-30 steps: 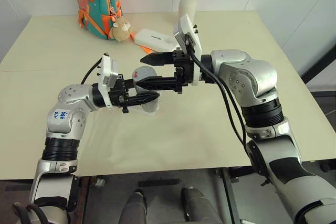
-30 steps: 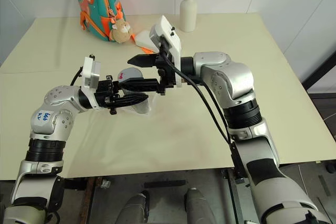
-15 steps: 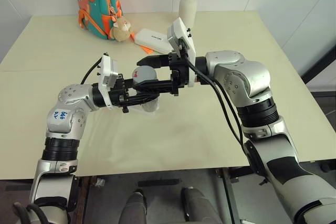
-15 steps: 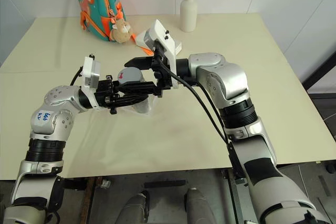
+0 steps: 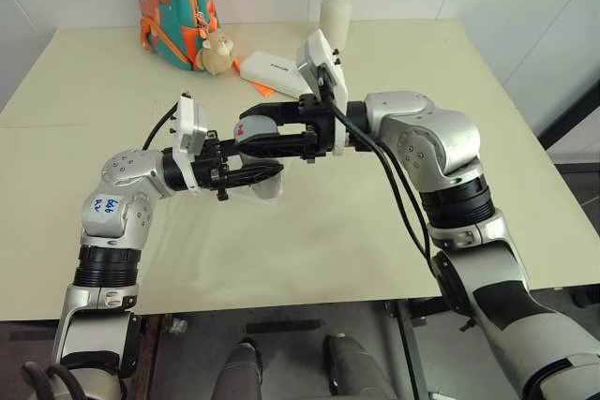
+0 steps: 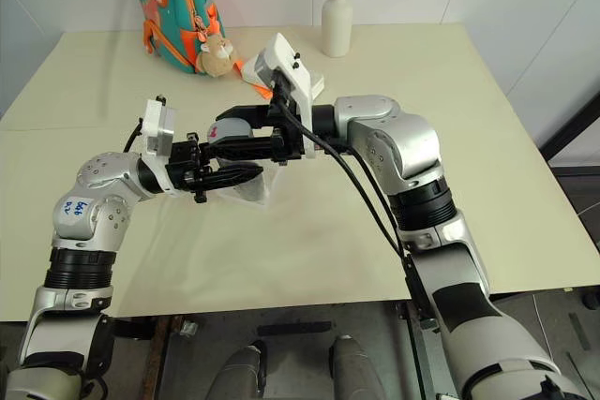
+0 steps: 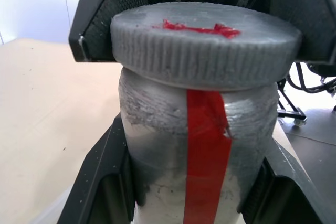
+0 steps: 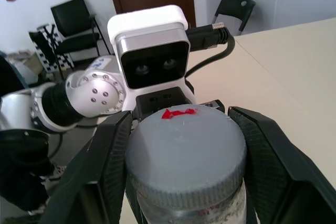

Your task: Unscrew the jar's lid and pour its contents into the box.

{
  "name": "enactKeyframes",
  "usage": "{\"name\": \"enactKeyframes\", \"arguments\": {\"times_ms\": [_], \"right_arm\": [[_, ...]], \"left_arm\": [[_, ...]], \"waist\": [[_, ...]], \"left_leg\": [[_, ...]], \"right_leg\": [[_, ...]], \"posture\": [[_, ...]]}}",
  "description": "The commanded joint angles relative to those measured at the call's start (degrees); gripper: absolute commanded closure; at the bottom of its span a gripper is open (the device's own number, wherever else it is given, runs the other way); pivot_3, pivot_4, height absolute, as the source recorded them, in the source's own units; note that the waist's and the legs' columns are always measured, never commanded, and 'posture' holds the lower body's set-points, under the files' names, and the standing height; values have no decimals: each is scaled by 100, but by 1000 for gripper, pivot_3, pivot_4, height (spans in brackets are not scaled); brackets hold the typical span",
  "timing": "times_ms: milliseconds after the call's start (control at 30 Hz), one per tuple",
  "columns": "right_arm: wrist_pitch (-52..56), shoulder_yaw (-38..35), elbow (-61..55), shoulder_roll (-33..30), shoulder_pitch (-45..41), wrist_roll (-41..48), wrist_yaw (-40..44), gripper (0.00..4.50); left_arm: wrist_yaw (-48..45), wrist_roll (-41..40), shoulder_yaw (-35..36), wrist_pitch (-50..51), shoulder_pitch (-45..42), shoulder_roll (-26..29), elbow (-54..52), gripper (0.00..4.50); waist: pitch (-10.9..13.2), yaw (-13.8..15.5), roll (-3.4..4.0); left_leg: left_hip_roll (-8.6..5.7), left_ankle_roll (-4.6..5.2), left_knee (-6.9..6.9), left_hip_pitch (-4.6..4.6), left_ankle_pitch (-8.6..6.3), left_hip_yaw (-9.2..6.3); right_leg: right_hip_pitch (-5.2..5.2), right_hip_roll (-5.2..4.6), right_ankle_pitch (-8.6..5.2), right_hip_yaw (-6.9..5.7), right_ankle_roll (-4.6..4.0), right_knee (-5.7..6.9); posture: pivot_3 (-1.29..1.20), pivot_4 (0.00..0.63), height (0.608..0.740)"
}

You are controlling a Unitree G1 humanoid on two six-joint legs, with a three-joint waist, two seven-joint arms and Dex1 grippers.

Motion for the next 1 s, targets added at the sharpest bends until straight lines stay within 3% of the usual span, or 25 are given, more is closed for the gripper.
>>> {"name": "enactKeyframes", "arguments": {"times_ms": [33,233,400,567,667,900,1000], "right_arm": [[677,-1012,-536,354,-128,1247,-412,1943],[809,-1238,-1409,-27,456,1398,-896,1943],[-96,-1235,-1991,-843,1540,535,-1205,1943],[-2056,-1107,-1793,-1757,3473,-1087,-1362,1943],[-3037,-1204,-1142,-1770,4428,-1482,-1413,1943],[-3577,-1778,131,-1324,4611,-1342,-1904,1943],[-3427,-1840,81,-1302,4601,-1106,-1709,943]], "left_arm": [[18,13,72,-58,8,55,-142,2544],[5,14,95,-61,85,104,-207,2544],[52,-13,236,-66,128,214,-184,2544],[110,-74,513,-99,117,353,8,2544],[142,-68,648,-137,50,371,183,2544],[104,-14,652,-193,-134,319,402,2544],[96,-11,644,-192,-180,318,437,2544]], "waist": [[1,-2,2],[1,18,1],[1,117,1],[1,153,1],[-1,160,-3],[0,59,0],[0,66,0]], "left_leg": [[1,0,0,-1,0,-1],[0,0,-2,0,0,-4],[-3,1,-1,-2,0,-2],[-3,3,-6,-3,-1,1],[-4,8,-8,-1,-5,3],[-6,9,0,18,11,18],[-7,9,0,26,13,15]], "right_leg": [[0,0,0,0,0,1],[1,-1,0,-2,0,-1],[3,-1,0,0,0,-9],[3,0,-1,1,1,-19],[10,0,-4,2,5,-28],[16,1,11,21,15,-8],[27,2,12,21,15,-7]], "posture": [[0,150,740],[0,150,740],[0,150,740],[0,150,740],[0,150,740],[0,150,740],[0,150,740]]}}
